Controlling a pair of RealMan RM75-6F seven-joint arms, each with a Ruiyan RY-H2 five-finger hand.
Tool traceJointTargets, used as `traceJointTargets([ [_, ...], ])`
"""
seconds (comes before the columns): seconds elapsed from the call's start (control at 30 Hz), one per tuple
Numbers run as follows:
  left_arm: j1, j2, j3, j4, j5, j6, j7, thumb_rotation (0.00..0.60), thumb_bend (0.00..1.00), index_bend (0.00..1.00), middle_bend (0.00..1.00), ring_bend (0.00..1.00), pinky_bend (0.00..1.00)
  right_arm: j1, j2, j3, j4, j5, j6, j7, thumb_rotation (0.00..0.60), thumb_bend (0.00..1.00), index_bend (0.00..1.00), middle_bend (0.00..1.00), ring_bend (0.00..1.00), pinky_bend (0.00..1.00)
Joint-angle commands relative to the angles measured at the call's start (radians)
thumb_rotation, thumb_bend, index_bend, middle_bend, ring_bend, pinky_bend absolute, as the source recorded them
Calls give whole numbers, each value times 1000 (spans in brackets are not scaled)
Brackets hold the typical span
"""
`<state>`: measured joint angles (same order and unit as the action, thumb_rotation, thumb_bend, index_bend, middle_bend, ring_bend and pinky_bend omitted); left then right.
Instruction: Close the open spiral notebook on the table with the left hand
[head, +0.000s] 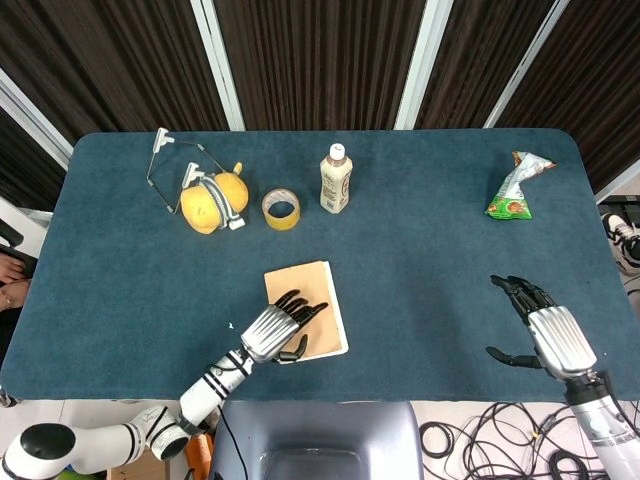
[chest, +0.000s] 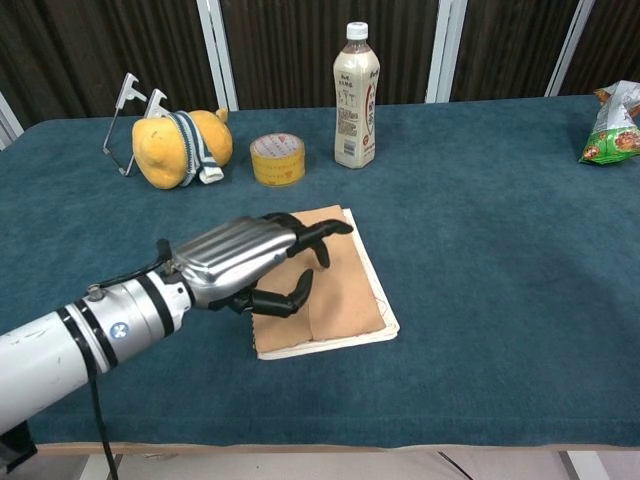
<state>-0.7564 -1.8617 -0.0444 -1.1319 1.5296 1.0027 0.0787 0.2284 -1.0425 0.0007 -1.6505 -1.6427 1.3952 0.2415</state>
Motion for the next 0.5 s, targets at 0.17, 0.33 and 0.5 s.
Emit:
traceJointTargets([
  [0.17,5,78,-47,-130,-137,-85,112,113,762,16,289,96,33,-2,2,3,0,2,3,2,600,66,85,141,75,191],
  [0.33,70,148,-67,-204,-95,91,114,116,637,15,272,101,37,-4,9,2,0,10,-2,4,600,66,85,141,75,192],
  [0.5,193,325,-91,-334,-140,261,178,173,420,47,265,167,74,1,35,0,8,55,-51,-6,600,66,48,128,62,186],
])
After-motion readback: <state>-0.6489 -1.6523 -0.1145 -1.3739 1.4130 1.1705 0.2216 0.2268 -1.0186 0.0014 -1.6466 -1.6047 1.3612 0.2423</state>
